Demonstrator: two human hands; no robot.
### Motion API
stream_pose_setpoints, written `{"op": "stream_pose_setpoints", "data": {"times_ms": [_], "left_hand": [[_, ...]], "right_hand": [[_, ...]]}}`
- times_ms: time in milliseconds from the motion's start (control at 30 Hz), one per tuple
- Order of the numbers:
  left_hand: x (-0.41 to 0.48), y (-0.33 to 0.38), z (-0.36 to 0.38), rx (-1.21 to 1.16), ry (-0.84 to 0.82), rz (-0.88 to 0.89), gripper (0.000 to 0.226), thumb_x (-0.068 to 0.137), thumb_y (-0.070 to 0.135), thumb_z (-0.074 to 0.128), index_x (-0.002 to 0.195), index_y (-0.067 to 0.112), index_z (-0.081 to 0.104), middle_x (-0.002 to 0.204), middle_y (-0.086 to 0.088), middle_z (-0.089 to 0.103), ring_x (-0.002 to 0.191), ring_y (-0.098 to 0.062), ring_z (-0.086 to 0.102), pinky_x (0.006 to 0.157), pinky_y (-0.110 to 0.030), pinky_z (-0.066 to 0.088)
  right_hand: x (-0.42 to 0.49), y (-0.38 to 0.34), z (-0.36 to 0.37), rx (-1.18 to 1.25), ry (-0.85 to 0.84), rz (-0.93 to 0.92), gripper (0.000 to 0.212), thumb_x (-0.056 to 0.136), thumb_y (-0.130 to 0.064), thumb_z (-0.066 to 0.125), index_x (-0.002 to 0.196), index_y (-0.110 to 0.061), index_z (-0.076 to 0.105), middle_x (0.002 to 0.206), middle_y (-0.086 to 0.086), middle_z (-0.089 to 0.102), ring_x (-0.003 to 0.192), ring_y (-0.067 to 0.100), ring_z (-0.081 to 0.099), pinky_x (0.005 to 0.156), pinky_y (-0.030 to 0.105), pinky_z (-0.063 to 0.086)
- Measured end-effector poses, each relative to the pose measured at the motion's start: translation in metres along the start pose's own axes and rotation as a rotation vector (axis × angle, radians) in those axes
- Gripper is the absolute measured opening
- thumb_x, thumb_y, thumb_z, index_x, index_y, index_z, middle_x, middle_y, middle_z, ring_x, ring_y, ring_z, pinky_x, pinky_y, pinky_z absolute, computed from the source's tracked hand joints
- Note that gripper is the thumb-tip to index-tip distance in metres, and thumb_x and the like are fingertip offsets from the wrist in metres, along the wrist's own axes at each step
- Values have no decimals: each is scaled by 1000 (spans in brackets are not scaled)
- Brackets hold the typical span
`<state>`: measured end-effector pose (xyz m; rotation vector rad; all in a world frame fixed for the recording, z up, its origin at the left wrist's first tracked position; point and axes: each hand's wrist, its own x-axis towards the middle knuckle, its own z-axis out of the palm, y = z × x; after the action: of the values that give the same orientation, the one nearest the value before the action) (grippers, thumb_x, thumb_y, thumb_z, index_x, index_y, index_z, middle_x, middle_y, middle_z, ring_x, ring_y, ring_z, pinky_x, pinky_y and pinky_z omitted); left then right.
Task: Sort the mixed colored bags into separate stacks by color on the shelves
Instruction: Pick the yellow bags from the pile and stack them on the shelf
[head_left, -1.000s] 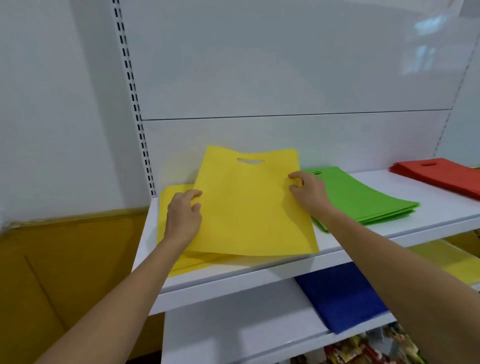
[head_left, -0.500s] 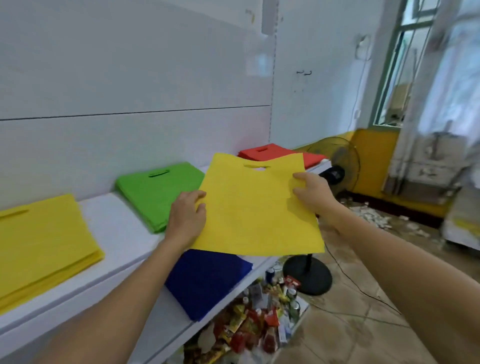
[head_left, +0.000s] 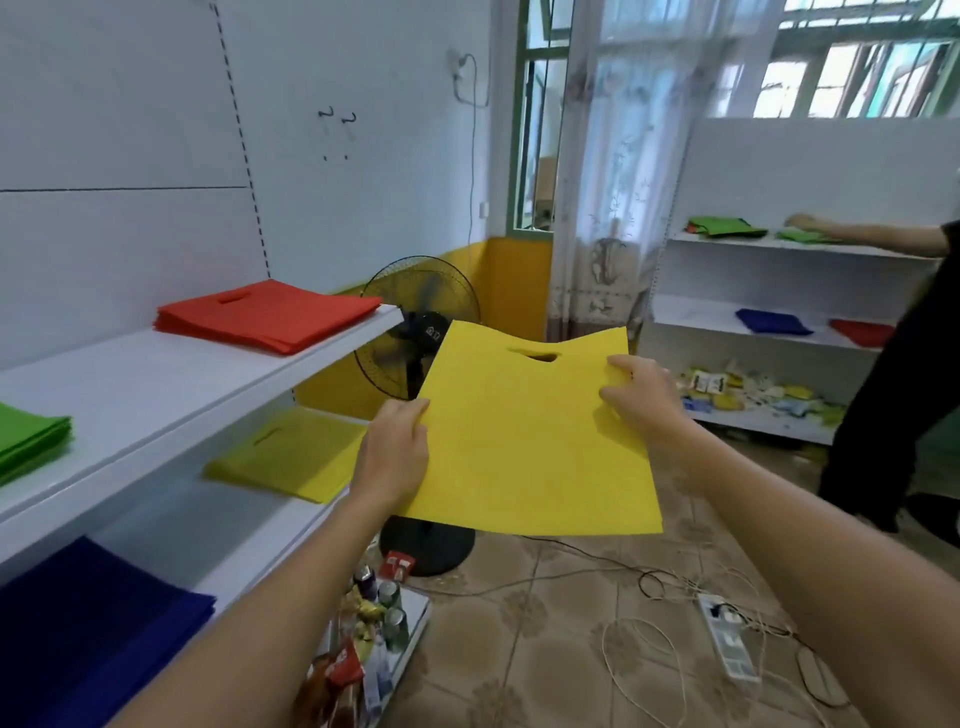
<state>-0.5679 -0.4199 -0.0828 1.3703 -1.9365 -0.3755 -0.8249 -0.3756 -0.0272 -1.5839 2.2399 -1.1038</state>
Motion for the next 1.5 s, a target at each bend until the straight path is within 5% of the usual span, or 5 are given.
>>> {"op": "stream_pose_setpoints", "data": {"times_ms": [267, 467, 767, 1033, 1500], "left_hand": [[64, 18, 89, -19, -166, 113, 41, 98, 15, 40, 138, 9, 41, 129, -8, 47, 116, -21, 46, 93, -28, 36], [124, 25, 132, -60, -279, 189, 44, 98, 8, 37, 142, 5, 34, 124, -10, 44, 113, -20, 45, 81, -15, 28], [179, -6, 193, -21, -392, 180, 46, 97, 10, 40, 142, 9, 34, 122, -8, 44, 111, -19, 43, 74, -12, 25], [239, -52, 249, 54, -389, -55, 48, 97, 16, 40, 144, 15, 32, 128, -8, 43, 114, -24, 47, 94, -36, 42], [180, -235, 195, 164, -156, -825, 46, 97, 15, 40, 143, 13, 35, 134, -14, 41, 121, -29, 43, 97, -32, 38]], "right_hand": [[55, 77, -7, -131, 67, 144, 55, 89, -10, 54, 141, -3, 36, 143, 16, 40, 131, 30, 36, 104, 38, 34], [108, 111, -5, -380, 52, 149, 20, 95, -13, 41, 111, -3, 46, 117, 17, 45, 92, 30, 46, 73, 37, 40], [182, 161, 37, -387, -50, 214, 19, 90, -8, 45, 107, -1, 53, 107, 19, 53, 93, 36, 53, 80, 48, 49], [316, 180, 105, -358, -325, 165, 17, 88, -5, 45, 96, 5, 55, 90, 21, 55, 70, 22, 45, 52, 30, 30], [378, 39, 395, -407, -886, -448, 25, 94, -14, 47, 114, -2, 54, 120, 18, 53, 109, 30, 53, 80, 31, 43]]}}
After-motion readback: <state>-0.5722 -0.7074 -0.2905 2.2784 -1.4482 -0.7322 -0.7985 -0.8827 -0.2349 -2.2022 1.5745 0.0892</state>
